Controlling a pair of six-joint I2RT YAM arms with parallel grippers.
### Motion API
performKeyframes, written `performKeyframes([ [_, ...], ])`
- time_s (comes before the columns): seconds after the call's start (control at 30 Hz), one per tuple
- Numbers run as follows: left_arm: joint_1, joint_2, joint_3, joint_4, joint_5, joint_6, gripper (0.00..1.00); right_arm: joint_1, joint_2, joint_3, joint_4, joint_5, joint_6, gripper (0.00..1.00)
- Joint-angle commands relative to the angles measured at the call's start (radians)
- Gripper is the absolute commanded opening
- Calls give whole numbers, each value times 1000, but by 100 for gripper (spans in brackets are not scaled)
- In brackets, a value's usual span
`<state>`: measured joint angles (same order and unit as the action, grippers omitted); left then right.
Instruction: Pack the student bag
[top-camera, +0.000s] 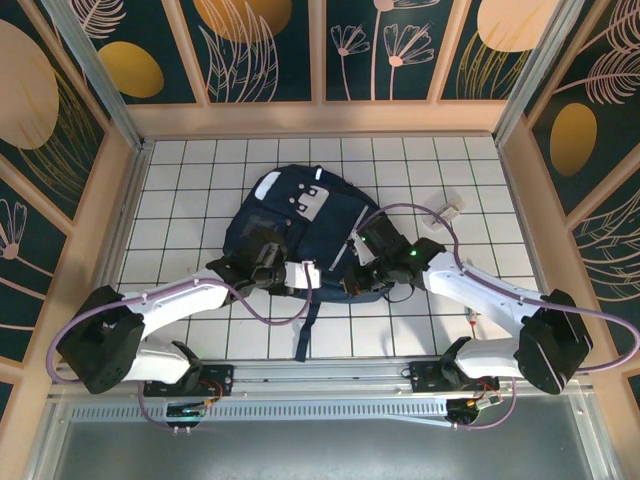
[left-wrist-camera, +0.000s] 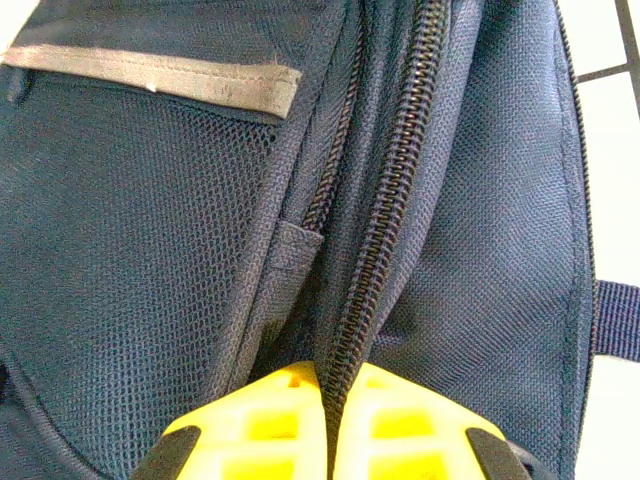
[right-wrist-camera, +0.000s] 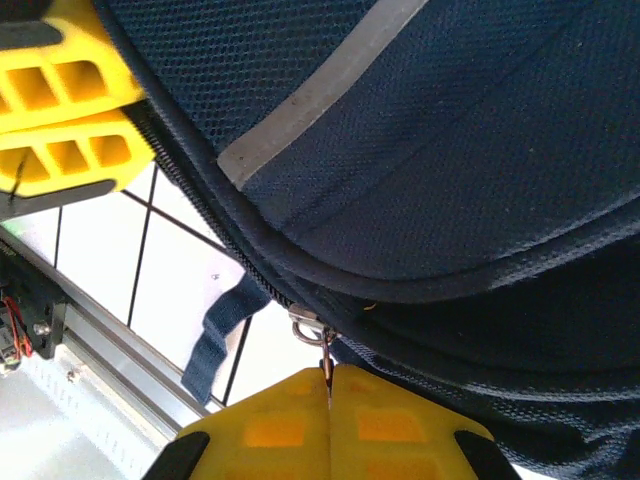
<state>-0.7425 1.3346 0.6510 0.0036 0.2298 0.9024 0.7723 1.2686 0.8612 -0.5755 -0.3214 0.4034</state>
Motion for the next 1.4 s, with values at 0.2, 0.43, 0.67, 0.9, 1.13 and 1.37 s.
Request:
performKeyframes([
  [0.2, 8, -80, -29, 26, 105, -80, 0, 4, 6, -11, 26, -25, 16, 27],
  [0.43, 8, -95, -67, 89, 126, -139, 0, 32, 13, -49, 69, -50, 33, 35],
  [0.67, 8, -106, -63, 93, 135, -162, 0, 84, 25, -93, 163, 0, 88, 38],
  [0.9, 9, -102, -62, 94, 136, -170, 0, 136, 40, -77, 174, 170, 155, 20],
  [1.13, 11, -123, -69, 53, 89, -138, 0, 139, -56, -112, 162, 288, 194, 0],
  [1.37, 45, -157, -95, 26, 42, -115, 0, 125, -117, -100, 41, 325, 172, 0],
])
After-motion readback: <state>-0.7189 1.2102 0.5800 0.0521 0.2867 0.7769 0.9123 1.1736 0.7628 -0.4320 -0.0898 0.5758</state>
